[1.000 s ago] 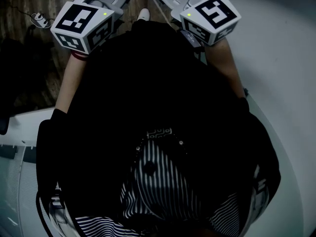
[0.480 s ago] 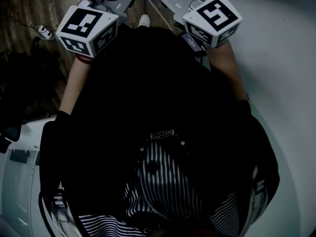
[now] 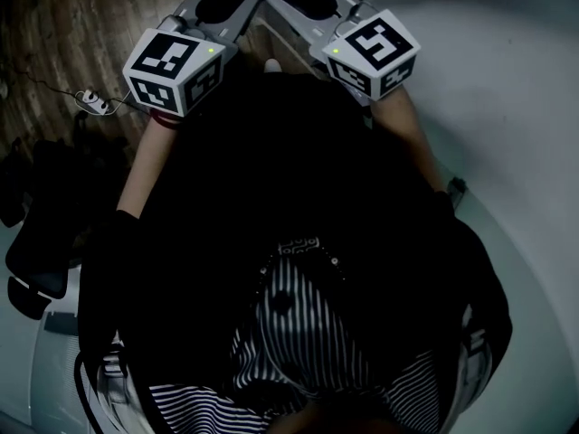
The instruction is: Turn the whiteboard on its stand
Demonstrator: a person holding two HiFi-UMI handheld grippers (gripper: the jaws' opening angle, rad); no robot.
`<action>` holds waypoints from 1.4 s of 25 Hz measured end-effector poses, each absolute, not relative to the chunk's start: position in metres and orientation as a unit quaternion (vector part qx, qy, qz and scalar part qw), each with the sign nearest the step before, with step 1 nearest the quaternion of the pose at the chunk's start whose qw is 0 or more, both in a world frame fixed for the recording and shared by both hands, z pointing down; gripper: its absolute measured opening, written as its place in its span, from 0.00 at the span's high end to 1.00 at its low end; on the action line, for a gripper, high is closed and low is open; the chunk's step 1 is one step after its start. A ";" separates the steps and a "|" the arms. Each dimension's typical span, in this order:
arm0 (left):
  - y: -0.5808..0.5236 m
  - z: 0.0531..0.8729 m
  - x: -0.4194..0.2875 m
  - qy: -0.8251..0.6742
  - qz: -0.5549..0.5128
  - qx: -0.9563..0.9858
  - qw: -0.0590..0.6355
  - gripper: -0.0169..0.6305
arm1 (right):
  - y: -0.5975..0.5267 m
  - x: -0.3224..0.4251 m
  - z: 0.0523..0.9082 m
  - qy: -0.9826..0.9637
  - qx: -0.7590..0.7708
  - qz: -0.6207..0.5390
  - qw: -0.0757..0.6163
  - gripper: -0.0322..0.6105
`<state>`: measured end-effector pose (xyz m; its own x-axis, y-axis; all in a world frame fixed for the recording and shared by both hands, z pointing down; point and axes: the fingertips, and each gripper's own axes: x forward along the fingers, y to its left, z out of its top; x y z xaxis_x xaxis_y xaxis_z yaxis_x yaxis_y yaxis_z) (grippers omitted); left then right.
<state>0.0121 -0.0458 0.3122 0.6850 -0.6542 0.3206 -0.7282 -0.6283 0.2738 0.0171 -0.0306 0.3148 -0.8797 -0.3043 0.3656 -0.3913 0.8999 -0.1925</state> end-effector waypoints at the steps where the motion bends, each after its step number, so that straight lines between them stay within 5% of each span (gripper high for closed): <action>1: -0.054 0.315 0.008 -0.378 0.099 0.901 0.188 0.98 | -0.038 0.013 0.318 -0.959 0.188 0.132 0.164 0.95; 17: -0.204 0.285 -0.078 -0.311 0.069 0.934 0.165 0.98 | -0.185 -0.074 0.290 -0.939 0.275 0.140 0.152 0.95; 35: -0.211 0.257 -0.027 -0.238 0.097 0.958 0.130 0.98 | -0.194 -0.026 0.265 -0.924 0.319 0.156 0.143 0.95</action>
<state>-0.0267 -0.2111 0.2574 0.8683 -0.4297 0.2478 -0.4803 -0.8532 0.2033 -0.0262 -0.1937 0.2650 -0.7553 -0.5454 0.3634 -0.6345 0.7474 -0.1972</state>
